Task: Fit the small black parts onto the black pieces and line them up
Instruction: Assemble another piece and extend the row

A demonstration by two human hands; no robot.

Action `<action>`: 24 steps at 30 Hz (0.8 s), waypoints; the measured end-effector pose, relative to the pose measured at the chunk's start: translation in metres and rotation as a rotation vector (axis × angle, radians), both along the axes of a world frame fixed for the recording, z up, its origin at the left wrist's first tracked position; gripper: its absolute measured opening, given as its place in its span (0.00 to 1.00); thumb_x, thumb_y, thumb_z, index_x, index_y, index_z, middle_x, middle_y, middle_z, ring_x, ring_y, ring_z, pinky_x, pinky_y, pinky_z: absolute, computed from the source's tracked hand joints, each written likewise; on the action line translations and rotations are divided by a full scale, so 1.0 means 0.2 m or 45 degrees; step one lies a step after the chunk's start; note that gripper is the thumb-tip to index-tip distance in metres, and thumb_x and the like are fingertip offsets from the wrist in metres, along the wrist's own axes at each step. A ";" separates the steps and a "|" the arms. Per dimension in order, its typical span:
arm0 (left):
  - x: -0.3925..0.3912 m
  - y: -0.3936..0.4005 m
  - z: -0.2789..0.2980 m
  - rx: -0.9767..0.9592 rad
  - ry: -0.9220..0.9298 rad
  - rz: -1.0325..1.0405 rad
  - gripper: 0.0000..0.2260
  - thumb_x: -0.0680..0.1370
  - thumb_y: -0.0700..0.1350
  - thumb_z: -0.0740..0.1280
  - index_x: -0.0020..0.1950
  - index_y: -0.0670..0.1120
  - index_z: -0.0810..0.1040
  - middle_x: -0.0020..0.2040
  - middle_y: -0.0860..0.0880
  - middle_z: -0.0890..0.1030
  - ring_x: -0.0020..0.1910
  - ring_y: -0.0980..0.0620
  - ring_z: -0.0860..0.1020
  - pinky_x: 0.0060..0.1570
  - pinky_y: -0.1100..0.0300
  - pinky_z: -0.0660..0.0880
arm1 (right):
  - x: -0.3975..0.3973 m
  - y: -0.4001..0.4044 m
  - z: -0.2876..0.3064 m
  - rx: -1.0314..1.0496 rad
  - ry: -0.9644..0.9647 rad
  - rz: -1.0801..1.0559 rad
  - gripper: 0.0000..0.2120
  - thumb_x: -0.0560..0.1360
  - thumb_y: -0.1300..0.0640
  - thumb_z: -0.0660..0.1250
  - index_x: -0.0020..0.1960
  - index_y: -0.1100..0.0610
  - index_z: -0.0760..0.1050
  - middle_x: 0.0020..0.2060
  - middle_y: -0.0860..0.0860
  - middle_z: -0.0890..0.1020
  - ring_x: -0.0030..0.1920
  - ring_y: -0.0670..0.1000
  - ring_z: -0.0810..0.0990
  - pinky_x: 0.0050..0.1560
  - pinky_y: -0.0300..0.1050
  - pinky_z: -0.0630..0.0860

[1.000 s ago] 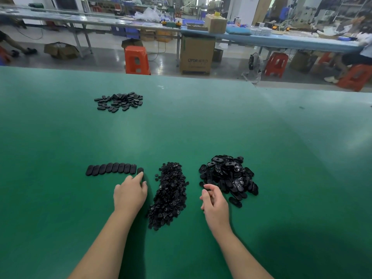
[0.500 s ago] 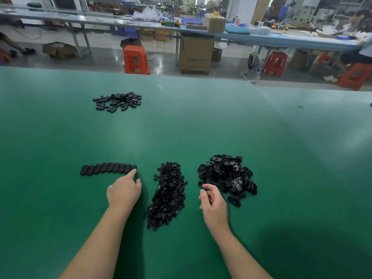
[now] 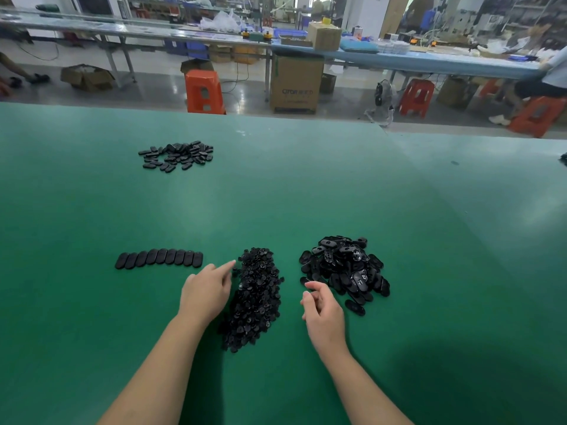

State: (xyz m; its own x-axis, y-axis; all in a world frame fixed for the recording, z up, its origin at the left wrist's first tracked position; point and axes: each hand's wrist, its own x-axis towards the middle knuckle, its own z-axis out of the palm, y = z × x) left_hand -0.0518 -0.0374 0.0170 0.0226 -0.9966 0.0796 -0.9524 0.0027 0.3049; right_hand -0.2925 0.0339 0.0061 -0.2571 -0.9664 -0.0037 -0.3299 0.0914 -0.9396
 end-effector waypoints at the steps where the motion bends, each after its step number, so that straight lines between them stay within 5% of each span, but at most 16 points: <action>1: -0.01 0.00 -0.01 0.026 -0.028 0.003 0.18 0.84 0.52 0.55 0.73 0.61 0.71 0.41 0.54 0.71 0.36 0.51 0.72 0.43 0.56 0.67 | 0.00 0.00 0.00 0.003 -0.003 0.003 0.06 0.82 0.54 0.63 0.57 0.46 0.76 0.35 0.48 0.80 0.30 0.43 0.72 0.31 0.39 0.70; 10: 0.00 0.02 -0.01 -0.052 0.114 0.050 0.10 0.82 0.50 0.64 0.58 0.56 0.84 0.44 0.54 0.74 0.41 0.48 0.77 0.39 0.57 0.72 | 0.00 0.01 0.02 0.004 -0.023 -0.009 0.07 0.82 0.56 0.64 0.54 0.45 0.77 0.37 0.51 0.82 0.31 0.43 0.73 0.32 0.39 0.72; 24: -0.03 0.08 -0.01 -0.072 0.128 0.095 0.08 0.81 0.48 0.63 0.51 0.50 0.81 0.44 0.54 0.76 0.37 0.53 0.76 0.35 0.57 0.76 | 0.01 0.01 0.03 0.015 0.012 -0.020 0.08 0.82 0.57 0.63 0.51 0.45 0.77 0.38 0.52 0.83 0.31 0.44 0.74 0.32 0.40 0.72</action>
State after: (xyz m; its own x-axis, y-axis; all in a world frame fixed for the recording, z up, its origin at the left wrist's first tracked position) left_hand -0.0572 -0.0218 0.0155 0.1071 -0.9858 0.1293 -0.9152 -0.0469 0.4002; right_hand -0.2912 0.0367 0.0128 -0.2725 -0.9621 -0.0126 -0.3373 0.1078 -0.9352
